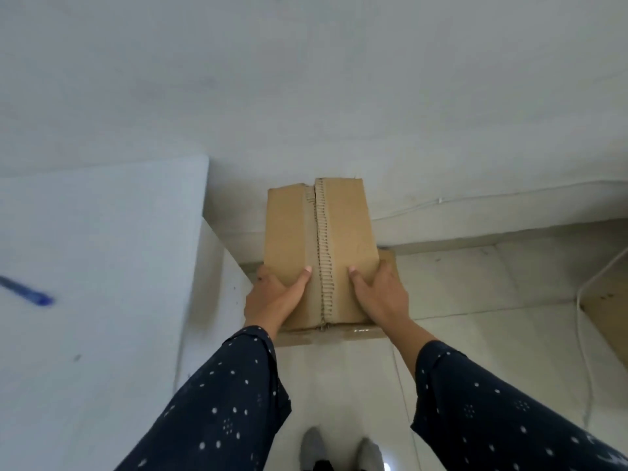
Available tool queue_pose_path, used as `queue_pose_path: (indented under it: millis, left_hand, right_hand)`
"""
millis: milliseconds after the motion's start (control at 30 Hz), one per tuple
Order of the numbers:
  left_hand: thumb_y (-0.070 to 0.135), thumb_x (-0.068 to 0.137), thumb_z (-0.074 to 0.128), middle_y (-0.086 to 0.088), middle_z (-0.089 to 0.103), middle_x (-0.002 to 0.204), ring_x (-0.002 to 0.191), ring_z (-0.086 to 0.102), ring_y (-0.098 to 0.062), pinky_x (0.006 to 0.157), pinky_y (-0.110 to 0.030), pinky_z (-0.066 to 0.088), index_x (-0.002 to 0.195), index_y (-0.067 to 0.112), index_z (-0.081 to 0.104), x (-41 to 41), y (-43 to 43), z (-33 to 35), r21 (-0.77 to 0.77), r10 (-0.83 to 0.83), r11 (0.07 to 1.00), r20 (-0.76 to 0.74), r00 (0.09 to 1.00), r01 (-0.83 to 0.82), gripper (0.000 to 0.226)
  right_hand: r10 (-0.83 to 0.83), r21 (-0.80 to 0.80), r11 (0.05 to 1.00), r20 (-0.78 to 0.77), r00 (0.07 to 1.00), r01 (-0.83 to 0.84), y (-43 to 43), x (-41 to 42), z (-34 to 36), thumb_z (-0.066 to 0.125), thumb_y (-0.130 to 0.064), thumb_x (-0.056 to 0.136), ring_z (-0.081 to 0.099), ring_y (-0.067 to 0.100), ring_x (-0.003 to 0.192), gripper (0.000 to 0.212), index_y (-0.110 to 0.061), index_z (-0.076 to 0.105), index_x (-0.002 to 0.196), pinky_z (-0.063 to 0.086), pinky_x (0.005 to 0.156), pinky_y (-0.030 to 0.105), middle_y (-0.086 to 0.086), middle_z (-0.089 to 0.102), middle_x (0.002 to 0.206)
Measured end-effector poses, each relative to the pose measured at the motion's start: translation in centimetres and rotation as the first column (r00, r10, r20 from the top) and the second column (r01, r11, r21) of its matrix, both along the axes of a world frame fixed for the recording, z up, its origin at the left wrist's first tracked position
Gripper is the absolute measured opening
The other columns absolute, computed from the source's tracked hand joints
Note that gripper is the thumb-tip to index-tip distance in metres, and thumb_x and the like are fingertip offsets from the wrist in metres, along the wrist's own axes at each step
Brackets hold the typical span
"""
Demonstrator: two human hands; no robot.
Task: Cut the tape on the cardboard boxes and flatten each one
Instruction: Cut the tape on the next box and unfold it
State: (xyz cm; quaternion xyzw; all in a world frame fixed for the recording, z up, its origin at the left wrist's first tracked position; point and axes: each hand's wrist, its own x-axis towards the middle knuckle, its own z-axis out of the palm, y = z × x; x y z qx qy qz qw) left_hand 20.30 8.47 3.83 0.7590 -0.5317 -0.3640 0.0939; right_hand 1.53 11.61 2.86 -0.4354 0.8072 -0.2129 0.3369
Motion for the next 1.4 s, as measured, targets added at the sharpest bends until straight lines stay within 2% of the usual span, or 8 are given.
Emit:
queue_pose_path:
  millis: [400,567,700,800,867,1000,1200,1400]
  left_hand:
    - [0.085,0.075,0.051,-0.003,0.055,0.132,0.115,0.057,-0.029,0.093,-0.043,0.049,0.141,0.015,0.031,12.7,2.2,19.4,-0.213,0.112,0.97,-0.034,0.993,-0.117,0.098]
    - [0.085,0.077,0.049,-0.004,0.054,0.136,0.12,0.055,-0.031,0.095,-0.042,0.048,0.143,0.013,0.029,22.6,4.4,22.8,-0.263,0.143,0.952,-0.074,0.987,-0.158,0.1]
    - [0.083,0.08,0.048,-0.007,0.052,0.139,0.123,0.053,-0.032,0.093,-0.039,0.046,0.146,0.01,0.027,31.9,6.4,24.0,-0.279,0.17,0.941,-0.095,0.981,-0.19,0.1]
    - [0.082,0.081,0.049,-0.008,0.051,0.139,0.123,0.053,-0.033,0.093,-0.04,0.046,0.147,0.01,0.027,38.6,7.5,24.1,-0.268,0.19,0.938,-0.141,0.972,-0.222,0.1]
    - [0.081,0.082,0.049,-0.008,0.051,0.14,0.124,0.052,-0.032,0.09,-0.039,0.043,0.146,0.01,0.028,42.6,7.8,24.0,-0.26,0.205,0.934,-0.167,0.964,-0.244,0.098]
    - [0.08,0.083,0.048,-0.009,0.049,0.143,0.126,0.051,-0.032,0.094,-0.04,0.043,0.147,0.01,0.029,48.5,7.2,23.6,-0.231,0.233,0.93,-0.229,0.945,-0.285,0.097]
    - [0.073,0.089,0.049,-0.011,0.043,0.148,0.13,0.046,-0.032,0.101,-0.041,0.039,0.153,0.01,0.022,54.1,4.2,22.8,-0.127,0.274,0.931,-0.369,0.888,-0.341,0.094]
    - [0.088,0.061,0.033,-0.008,0.037,0.155,0.137,0.04,-0.037,0.116,-0.055,0.029,0.154,0.049,0.018,59.0,-1.3,19.7,0.024,0.251,0.965,-0.372,0.894,-0.261,0.102]
  right_hand:
    - [0.1,-0.267,0.96,0.052,0.994,-0.083,2.1,11.8,19.8,0.057,-0.06,0.089,0.051,0.024,0.118,0.075,-0.016,0.031,0.144,0.046,0.099,0.043,0.006,0.045,0.136]
    - [0.123,-0.314,0.948,0.229,0.966,-0.046,3.4,21.3,23.5,0.064,-0.053,0.087,0.048,0.019,0.103,0.07,-0.023,0.03,0.141,0.048,0.095,0.043,0.004,0.037,0.13]
    - [0.139,-0.293,0.955,0.339,0.931,-0.036,4.7,30.4,25.1,0.065,-0.049,0.086,0.052,0.022,0.099,0.064,-0.032,0.03,0.136,0.046,0.065,0.027,0.005,0.038,0.126]
    - [0.155,-0.256,0.965,0.42,0.894,-0.046,5.3,36.8,25.6,0.065,-0.049,0.084,0.056,0.026,0.1,0.061,-0.04,0.029,0.132,0.046,0.062,0.028,0.008,0.044,0.127]
    - [0.164,-0.232,0.971,0.46,0.873,-0.061,5.4,40.6,26.1,0.065,-0.053,0.078,0.056,0.028,0.103,0.062,-0.047,0.029,0.128,0.05,0.067,0.031,0.009,0.046,0.127]
    - [0.165,-0.183,0.979,0.456,0.874,-0.089,4.2,46.2,26.1,0.066,-0.066,0.058,0.058,0.034,0.104,0.063,-0.068,0.029,0.11,0.05,0.093,0.05,0.007,0.054,0.12]
    - [0.176,-0.135,0.982,0.4,0.899,-0.132,1.0,51.9,27.3,0.068,-0.067,0.053,0.052,0.037,0.109,0.063,-0.071,0.031,0.104,0.048,0.096,0.051,0.006,0.051,0.121]
    - [0.221,-0.12,0.975,0.389,0.894,-0.188,-1.3,56.9,28.8,0.068,-0.066,0.053,0.049,0.031,0.112,0.083,-0.065,0.025,0.125,0.044,0.101,0.049,0.004,0.044,0.129]
